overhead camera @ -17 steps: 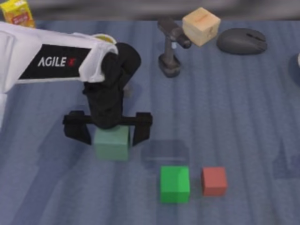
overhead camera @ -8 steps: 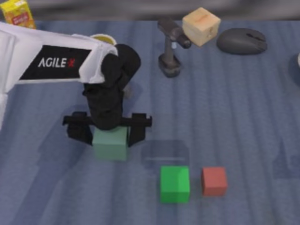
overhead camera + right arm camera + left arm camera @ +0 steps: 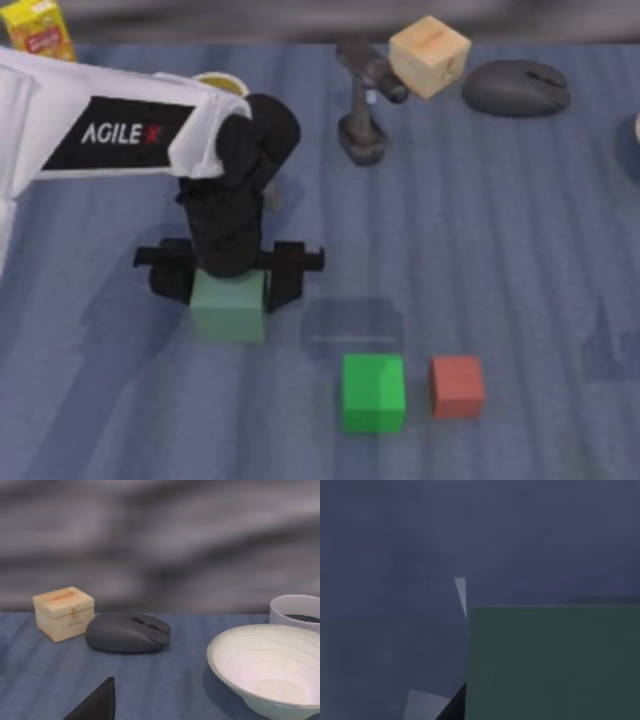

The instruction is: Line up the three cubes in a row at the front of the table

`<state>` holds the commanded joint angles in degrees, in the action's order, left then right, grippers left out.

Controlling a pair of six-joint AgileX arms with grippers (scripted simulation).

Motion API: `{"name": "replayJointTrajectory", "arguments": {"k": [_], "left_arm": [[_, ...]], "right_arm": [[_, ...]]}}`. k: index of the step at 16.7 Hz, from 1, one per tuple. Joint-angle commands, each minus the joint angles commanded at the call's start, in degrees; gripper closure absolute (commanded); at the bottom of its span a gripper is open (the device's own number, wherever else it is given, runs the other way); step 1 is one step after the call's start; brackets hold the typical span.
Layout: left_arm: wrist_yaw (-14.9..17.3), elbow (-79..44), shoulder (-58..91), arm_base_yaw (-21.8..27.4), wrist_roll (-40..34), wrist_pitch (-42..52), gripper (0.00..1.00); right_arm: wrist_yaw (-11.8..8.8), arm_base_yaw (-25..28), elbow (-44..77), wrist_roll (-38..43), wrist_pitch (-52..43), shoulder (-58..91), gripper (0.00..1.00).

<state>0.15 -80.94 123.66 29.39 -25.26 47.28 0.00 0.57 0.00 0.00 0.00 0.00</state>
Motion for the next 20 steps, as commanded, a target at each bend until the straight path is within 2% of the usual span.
{"name": "replayJointTrajectory", "arguments": {"k": [10, 17, 20], "left_arm": [[-0.16, -0.25, -0.51, -0.05, 0.16, 0.43, 1.00], [-0.22, -7.42, -5.22, -0.97, -0.04, 12.81, 1.00], [-0.20, -8.31, -6.11, -1.13, 0.01, 14.10, 1.00]], "right_arm": [[0.00, 0.00, 0.00, 0.00, 0.00, 0.00, 0.00], [0.00, 0.00, 0.00, 0.00, 0.00, 0.00, 0.00], [0.00, 0.00, 0.00, 0.00, 0.00, 0.00, 0.00]]}}
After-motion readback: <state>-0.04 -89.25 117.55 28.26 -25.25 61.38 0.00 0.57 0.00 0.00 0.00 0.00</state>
